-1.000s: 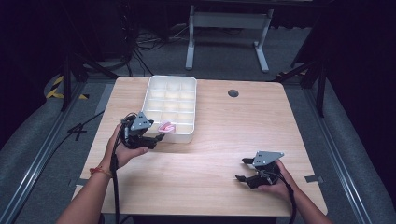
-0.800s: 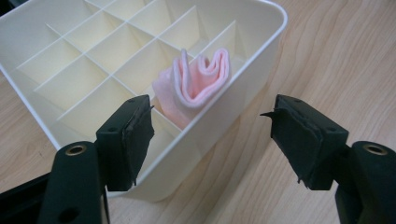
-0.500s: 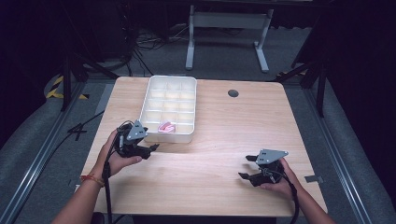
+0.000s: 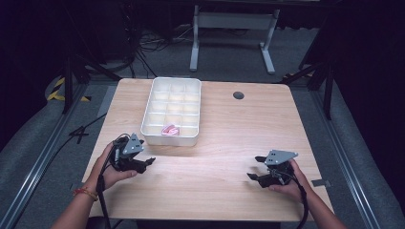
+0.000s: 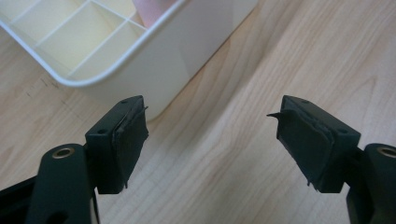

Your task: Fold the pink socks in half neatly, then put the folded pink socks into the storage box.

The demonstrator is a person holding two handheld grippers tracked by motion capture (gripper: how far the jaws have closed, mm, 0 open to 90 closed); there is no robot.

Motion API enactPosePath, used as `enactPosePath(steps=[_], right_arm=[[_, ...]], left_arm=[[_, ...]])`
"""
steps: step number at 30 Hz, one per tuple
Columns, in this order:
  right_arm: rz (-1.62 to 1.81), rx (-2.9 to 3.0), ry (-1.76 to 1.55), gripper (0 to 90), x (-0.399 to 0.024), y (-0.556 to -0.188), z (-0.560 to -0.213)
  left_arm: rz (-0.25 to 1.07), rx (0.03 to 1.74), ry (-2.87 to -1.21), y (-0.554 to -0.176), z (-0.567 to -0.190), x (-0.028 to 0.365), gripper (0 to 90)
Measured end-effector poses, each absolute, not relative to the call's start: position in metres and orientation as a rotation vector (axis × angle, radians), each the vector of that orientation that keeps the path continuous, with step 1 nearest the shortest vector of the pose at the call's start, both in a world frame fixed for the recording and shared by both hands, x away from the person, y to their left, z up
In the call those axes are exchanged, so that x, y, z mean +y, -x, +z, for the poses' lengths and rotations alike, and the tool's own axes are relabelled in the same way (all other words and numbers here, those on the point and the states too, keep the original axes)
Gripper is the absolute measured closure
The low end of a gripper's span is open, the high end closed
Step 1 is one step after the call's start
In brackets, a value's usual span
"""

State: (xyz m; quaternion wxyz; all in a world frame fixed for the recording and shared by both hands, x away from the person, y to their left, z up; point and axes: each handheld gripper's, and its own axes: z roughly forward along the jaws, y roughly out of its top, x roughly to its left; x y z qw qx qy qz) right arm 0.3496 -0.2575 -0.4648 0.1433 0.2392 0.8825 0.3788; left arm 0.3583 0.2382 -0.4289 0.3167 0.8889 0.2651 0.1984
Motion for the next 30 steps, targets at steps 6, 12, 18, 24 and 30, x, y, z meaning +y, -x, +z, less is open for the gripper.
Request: enactPosePath(steps=[6,12,18,24,30], right_arm=[[1.063,2.536,-0.722,28.7,-0.271,-0.342,-0.466],[1.066,2.498,-0.784,28.8,-0.29,-0.337,-0.468],[1.046,2.468,-0.836,28.5,-0.308,-0.33,-0.471],[1.042,2.436,-0.899,28.1,-0.324,-0.324,-0.476],[1.073,2.394,-0.966,27.8,-0.339,-0.319,-0.481]], left_arm=[[0.494,0.733,-2.347,-0.352,-0.437,0.246,21.8],[0.47,0.733,-2.359,-0.352,-0.44,0.25,21.7],[0.459,0.724,-2.375,-0.35,-0.442,0.254,20.5],[0.404,0.737,-2.361,-0.35,-0.453,0.266,19.9],[0.424,0.715,-2.375,-0.337,-0.466,0.271,19.4]])
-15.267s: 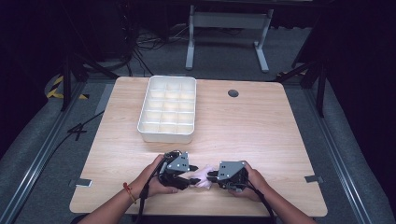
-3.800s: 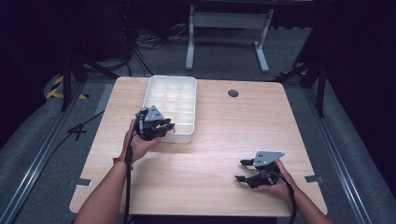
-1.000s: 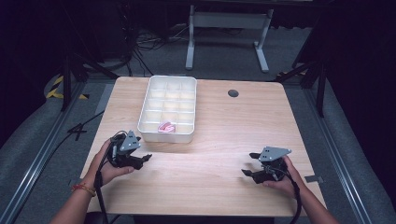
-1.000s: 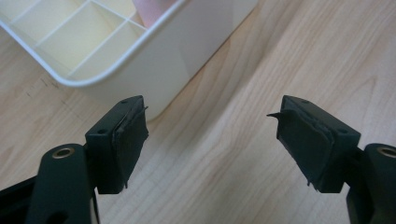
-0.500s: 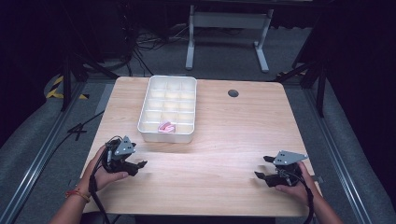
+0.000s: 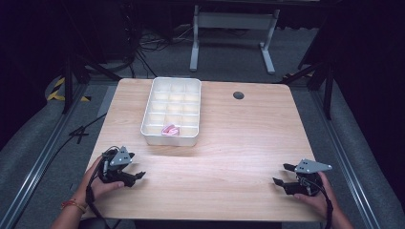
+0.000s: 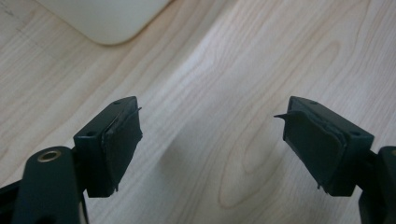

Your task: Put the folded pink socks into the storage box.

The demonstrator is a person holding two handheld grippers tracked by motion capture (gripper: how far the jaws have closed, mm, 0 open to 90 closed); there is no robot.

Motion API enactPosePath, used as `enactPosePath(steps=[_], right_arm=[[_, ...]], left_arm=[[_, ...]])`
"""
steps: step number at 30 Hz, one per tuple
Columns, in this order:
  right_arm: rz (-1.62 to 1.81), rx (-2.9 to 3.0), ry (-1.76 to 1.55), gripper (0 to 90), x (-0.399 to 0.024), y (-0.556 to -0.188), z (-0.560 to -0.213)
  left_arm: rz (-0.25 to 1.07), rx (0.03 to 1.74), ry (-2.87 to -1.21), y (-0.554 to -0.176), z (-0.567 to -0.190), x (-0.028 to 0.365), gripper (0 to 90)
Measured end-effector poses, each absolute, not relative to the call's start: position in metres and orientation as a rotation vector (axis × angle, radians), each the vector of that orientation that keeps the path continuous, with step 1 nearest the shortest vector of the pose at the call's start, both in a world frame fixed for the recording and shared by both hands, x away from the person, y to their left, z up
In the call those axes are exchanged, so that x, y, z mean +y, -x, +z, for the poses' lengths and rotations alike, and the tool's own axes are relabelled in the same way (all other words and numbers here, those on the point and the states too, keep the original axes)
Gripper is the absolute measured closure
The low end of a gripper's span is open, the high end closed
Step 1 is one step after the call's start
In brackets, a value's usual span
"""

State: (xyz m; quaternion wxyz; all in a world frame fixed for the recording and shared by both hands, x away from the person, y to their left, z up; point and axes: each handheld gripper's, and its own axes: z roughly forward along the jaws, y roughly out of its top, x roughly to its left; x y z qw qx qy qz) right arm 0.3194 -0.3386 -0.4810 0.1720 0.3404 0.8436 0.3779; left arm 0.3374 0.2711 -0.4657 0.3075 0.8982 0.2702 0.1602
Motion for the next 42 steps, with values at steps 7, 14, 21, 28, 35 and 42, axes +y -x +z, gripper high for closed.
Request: enactPosePath(steps=[7,14,21,28,35,42], right_arm=[[1.073,2.364,-1.026,27.6,-0.348,-0.317,-0.486],[1.063,2.365,-1.053,24.9,-0.351,-0.316,-0.486],[1.064,2.364,-1.075,23.7,-0.352,-0.317,-0.487],[1.06,2.36,-1.082,22.9,-0.352,-0.318,-0.487],[1.051,2.346,-1.102,21.8,-0.351,-0.318,-0.487],[1.053,2.345,-1.107,21.9,-0.351,-0.318,-0.487]], left_arm=[[0.397,0.751,-2.347,-0.334,-0.474,0.278,17.2],[0.313,0.831,-2.272,-0.337,-0.481,0.282,15.1],[0.312,0.838,-2.253,-0.337,-0.483,0.283,13.7],[0.313,0.837,-2.258,-0.337,-0.483,0.283,13.5],[0.316,0.852,-2.254,-0.338,-0.483,0.282,11.2],[0.32,0.849,-2.257,-0.338,-0.483,0.282,11.1]])
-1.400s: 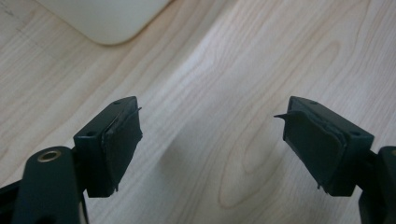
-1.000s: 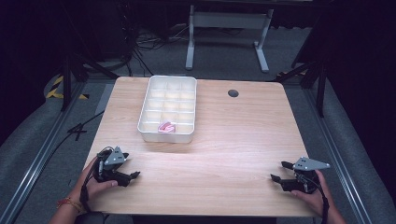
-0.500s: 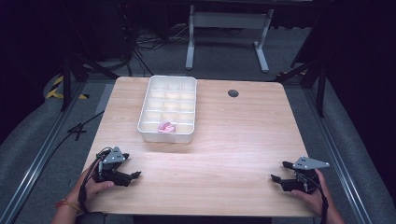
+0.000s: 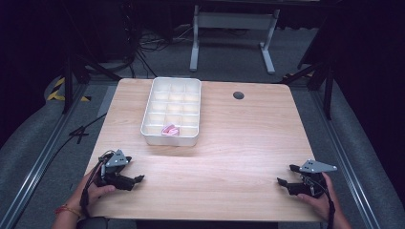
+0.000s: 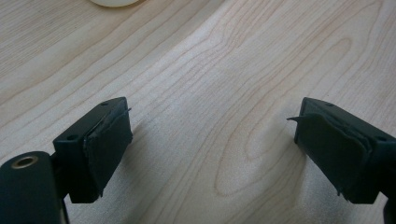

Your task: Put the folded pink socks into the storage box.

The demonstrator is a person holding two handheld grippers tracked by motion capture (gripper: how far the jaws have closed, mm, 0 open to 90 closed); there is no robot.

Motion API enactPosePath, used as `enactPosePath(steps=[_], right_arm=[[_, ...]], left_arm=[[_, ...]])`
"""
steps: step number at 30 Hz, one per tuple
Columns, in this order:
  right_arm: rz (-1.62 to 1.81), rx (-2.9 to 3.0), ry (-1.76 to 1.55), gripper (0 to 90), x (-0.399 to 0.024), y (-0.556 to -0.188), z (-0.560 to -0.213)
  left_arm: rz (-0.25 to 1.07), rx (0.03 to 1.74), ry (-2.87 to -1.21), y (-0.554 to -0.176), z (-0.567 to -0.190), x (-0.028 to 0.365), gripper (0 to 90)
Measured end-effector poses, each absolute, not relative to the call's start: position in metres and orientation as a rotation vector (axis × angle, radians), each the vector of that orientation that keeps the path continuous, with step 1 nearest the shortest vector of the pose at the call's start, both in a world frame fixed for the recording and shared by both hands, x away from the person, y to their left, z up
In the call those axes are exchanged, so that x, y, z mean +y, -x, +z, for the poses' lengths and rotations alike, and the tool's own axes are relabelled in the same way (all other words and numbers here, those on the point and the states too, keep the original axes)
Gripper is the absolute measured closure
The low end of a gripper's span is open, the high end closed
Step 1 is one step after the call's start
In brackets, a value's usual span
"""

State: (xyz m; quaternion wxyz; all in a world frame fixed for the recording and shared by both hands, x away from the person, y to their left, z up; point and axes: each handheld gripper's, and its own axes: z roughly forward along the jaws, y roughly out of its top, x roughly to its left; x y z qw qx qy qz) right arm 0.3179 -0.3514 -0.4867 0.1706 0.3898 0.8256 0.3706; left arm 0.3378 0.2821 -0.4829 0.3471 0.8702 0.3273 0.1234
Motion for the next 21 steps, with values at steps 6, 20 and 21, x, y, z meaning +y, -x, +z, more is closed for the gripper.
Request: enactPosePath(steps=[6,20,21], right_arm=[[1.053,2.345,-1.107,21.9,-0.3515,-0.3179,-0.4868],[1.053,2.345,-1.107,21.9,-0.3515,-0.3179,-0.4868],[1.053,2.345,-1.108,21.9,-0.3515,-0.3179,-0.4867]], left_arm=[[0.32,0.849,-2.258,-0.3378,-0.4829,0.2821,11.1],[0.315,0.854,-2.254,-0.3377,-0.4831,0.2819,11.0],[0.313,0.854,-2.254,-0.3377,-0.4832,0.2817,10.9]])
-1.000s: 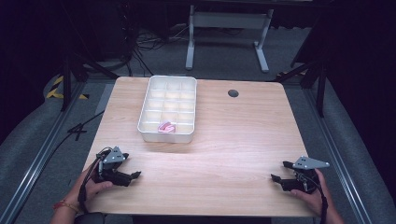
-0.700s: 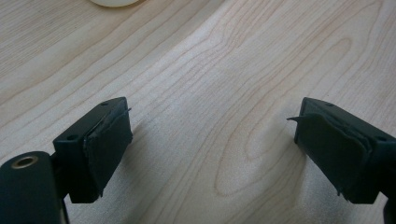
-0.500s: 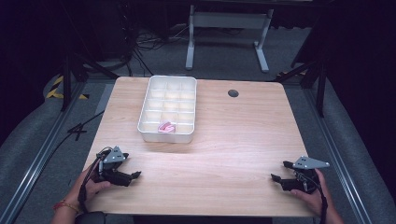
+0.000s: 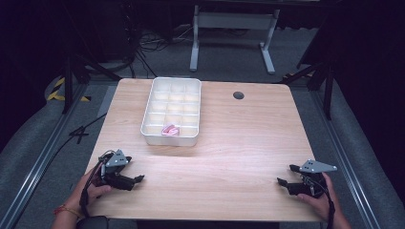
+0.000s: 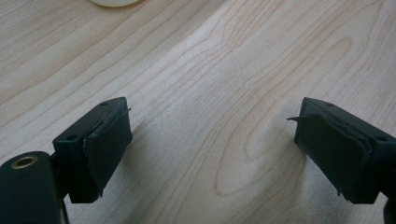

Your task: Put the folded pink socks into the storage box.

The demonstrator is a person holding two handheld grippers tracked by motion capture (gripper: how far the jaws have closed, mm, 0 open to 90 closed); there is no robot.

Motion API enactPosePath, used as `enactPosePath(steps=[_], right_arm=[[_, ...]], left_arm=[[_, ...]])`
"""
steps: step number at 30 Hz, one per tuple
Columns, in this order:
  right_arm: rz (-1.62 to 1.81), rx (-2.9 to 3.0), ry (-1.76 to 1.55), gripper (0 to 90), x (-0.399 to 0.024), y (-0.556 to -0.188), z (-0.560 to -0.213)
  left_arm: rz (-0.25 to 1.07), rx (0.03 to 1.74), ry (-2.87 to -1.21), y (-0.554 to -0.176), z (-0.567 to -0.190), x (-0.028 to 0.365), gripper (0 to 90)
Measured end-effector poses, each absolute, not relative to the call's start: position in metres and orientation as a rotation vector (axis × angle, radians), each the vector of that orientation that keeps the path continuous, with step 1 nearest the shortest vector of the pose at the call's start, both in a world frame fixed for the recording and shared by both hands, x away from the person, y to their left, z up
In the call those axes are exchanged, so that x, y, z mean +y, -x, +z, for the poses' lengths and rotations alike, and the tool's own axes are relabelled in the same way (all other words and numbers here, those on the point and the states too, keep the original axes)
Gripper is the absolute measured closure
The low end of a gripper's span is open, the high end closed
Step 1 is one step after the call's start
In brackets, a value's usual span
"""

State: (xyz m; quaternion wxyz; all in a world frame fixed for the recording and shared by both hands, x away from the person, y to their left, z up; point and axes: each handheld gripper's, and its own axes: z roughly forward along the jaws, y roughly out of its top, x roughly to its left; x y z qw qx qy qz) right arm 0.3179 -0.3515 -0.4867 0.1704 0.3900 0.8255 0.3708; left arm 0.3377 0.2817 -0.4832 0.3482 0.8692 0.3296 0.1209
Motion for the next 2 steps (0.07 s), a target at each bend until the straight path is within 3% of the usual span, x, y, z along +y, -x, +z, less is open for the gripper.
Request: enactPosePath(steps=[2], right_arm=[[1.053,2.345,-1.108,21.9,-0.3515,-0.3179,-0.4867]], left_arm=[[0.316,0.853,-2.255,-0.3378,-0.4831,0.2819,10.9]])
